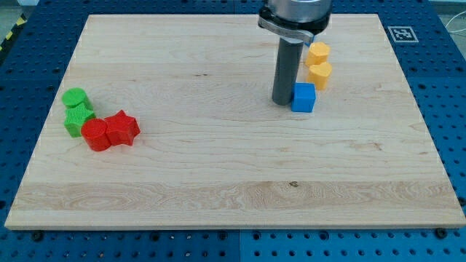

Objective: Point your arm towards blue triangle

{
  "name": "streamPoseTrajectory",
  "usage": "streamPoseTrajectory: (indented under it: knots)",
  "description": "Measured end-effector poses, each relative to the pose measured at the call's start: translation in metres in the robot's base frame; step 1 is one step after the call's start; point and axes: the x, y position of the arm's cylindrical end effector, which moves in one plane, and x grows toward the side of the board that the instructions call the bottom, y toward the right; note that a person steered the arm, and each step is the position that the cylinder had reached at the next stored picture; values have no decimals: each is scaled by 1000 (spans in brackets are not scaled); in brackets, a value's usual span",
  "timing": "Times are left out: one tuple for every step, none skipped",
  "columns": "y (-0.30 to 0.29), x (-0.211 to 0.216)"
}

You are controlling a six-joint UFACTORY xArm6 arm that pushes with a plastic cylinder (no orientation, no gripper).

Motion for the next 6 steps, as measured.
streamPoseTrajectory:
  knots:
    - [10, 3]
    - [23, 5]
    - [24, 5]
    - [24, 5]
    - [27, 5]
    - [6, 9]
